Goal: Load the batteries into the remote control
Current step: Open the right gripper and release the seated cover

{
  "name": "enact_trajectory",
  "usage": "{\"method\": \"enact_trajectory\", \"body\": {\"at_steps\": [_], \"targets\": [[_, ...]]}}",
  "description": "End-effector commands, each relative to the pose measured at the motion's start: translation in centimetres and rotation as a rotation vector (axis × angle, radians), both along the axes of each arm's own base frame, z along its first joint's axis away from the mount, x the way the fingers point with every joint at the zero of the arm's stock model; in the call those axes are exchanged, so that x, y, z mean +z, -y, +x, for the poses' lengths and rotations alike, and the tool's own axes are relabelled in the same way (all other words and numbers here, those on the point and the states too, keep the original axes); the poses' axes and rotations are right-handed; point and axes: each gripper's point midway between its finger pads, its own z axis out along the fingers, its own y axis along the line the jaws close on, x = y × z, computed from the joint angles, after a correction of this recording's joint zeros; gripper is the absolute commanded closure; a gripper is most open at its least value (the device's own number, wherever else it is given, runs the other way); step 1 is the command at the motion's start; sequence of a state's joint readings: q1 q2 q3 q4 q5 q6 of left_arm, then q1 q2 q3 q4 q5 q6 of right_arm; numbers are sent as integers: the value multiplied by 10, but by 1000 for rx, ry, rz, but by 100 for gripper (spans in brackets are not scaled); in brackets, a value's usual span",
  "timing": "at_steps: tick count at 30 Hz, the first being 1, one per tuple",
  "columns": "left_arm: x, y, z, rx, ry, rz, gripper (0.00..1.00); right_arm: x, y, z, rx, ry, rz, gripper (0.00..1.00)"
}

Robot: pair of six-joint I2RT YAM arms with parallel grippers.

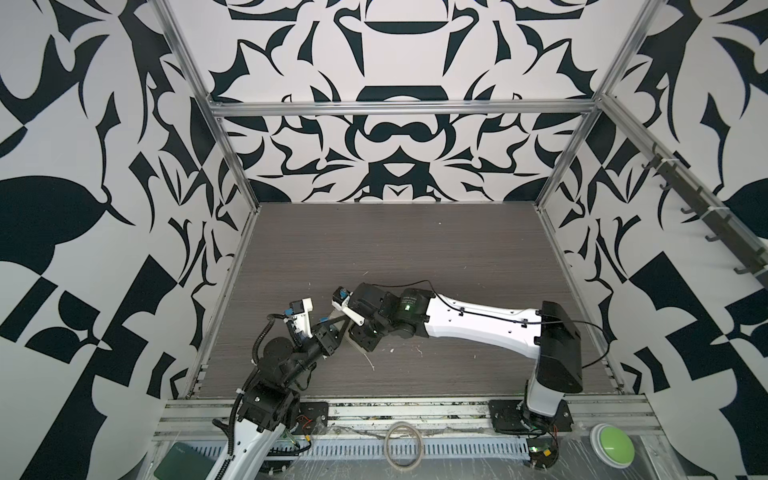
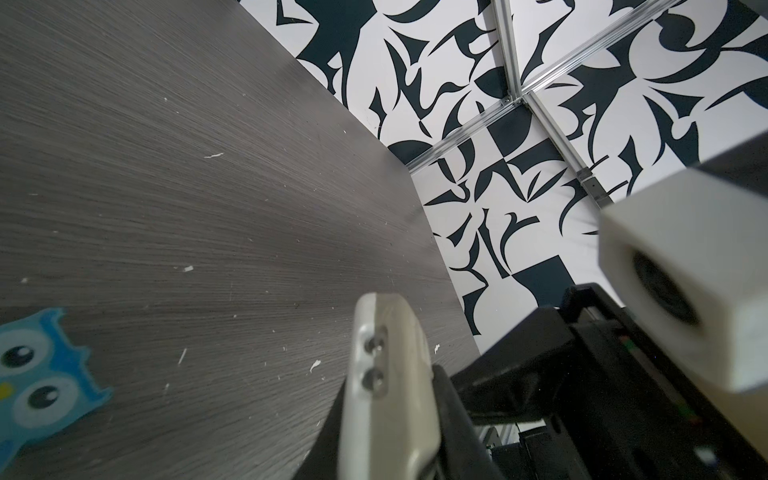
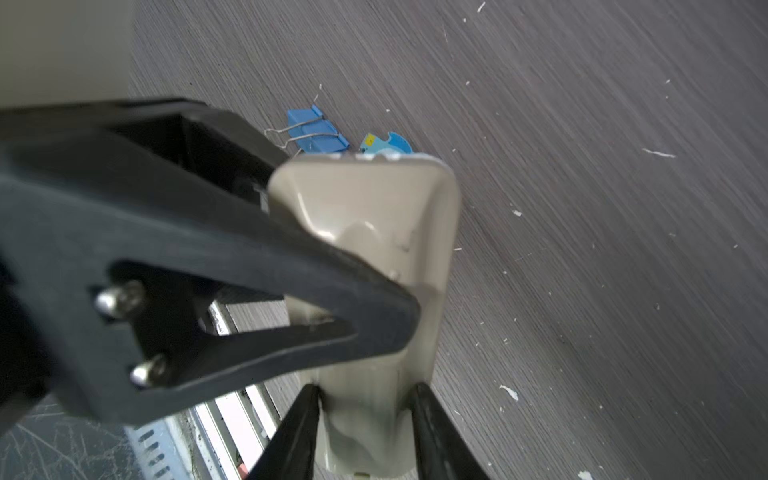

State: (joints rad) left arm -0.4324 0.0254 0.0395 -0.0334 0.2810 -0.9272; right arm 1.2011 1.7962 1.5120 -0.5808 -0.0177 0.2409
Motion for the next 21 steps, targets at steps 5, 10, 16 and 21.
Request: {"method": "enact_trajectory", "body": {"at_steps": [5,10,16,21], "targets": [[-13,9,-9,-69,-40,-2,100,43,-14,6,-12,60,137,51],[-14,9,-10,-69,-44,-1,100,52,-12,3,-6,55,160,47],[-13,9,-10,-70,-44,-4,100,63,-6,-1,-7,54,198,42],[-10,9,-9,-68,-39,-9,100,71,0,-5,-5,54,217,42]]}}
